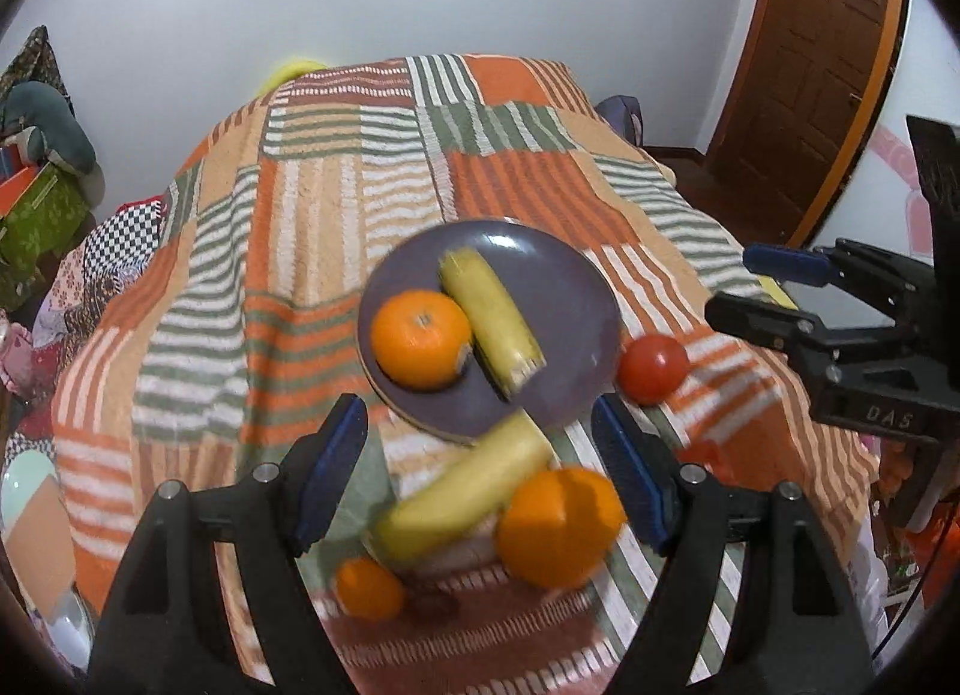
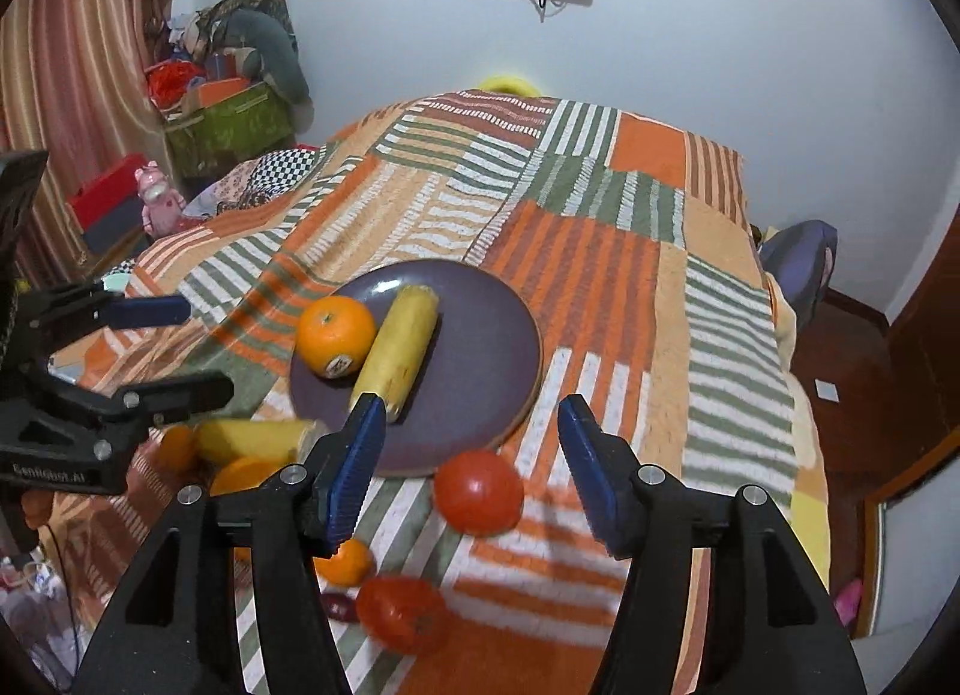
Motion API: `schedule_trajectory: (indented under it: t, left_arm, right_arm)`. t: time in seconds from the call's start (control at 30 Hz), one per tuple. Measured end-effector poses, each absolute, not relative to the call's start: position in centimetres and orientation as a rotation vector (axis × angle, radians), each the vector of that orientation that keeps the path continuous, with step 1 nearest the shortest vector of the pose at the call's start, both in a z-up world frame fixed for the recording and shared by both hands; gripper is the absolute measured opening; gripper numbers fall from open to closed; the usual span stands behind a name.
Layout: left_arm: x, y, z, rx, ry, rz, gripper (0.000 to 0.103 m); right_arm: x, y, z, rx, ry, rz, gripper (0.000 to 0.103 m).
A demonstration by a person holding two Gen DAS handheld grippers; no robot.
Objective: Organize fruits
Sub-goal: 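Grasp a red tomato with the right tool while the left tool grasps another large orange, then lower the tomato with the right tool while the left tool lowers the orange onto the plate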
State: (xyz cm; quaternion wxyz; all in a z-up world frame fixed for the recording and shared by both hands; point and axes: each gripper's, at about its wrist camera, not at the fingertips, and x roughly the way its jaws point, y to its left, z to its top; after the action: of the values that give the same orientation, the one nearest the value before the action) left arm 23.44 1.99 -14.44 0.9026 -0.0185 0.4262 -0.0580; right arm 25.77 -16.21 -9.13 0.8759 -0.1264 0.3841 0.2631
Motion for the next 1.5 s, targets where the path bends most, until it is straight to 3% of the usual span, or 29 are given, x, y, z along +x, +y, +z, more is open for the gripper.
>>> schedule_trajectory:
  t: [0.77,0.9,0.97,1.5]
  left_arm:
    - [21.5,-2.0,-20.9,-0.060,0.909,-0.079,0.077]
    - [21.2,-3.0,-21.1,-0.022,0.888,-0.080,0.069]
    - [21.1,-2.9,-21.2,-0.015,0.880,-0.077,0.067]
    - [20.4,-1.0,-18.2,-0.111,0.848,-0.109,0.066]
  right_arm:
    - [27.4,-17.1,-17.6,-0.210,0.967,0.522,0.059]
    - [27.7,-16.9,-18.3,-0.204,0.980,0.539,0.056]
    - [27.6,-16.8,-18.5,-0.205,0.984,0.555,0.049]
    - [26.3,-17.5,-14.9,-0.191,0.908,0.567,0.048]
